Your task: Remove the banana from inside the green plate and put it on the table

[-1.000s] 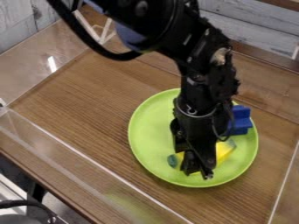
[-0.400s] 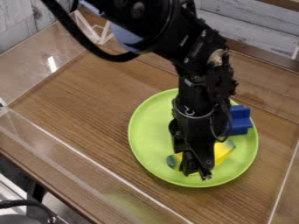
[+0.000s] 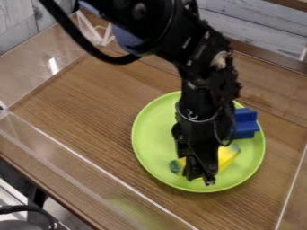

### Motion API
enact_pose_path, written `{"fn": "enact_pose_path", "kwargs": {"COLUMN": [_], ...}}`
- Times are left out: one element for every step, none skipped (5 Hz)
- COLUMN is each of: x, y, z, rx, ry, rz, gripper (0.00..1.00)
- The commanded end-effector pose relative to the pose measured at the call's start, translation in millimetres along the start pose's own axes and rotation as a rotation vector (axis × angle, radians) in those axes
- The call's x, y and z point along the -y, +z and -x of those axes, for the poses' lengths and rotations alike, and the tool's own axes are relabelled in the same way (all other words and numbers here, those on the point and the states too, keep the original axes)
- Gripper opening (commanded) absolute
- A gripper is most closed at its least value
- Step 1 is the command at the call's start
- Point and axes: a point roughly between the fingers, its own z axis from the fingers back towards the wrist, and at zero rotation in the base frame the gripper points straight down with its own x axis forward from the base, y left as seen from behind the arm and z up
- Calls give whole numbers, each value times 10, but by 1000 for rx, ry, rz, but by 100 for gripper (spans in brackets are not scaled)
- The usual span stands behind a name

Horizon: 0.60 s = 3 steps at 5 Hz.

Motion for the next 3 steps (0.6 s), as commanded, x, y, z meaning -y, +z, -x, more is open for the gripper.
{"fn": "enact_pose_path", "kwargs": {"x": [-46,-46,-47], "y": [99,92,82], "z": [-41,-37,-35], "rx": [48,49,50], "ry": [7,7,7], "rz": [-21,-22,-22], "gripper": [0,0,0]}}
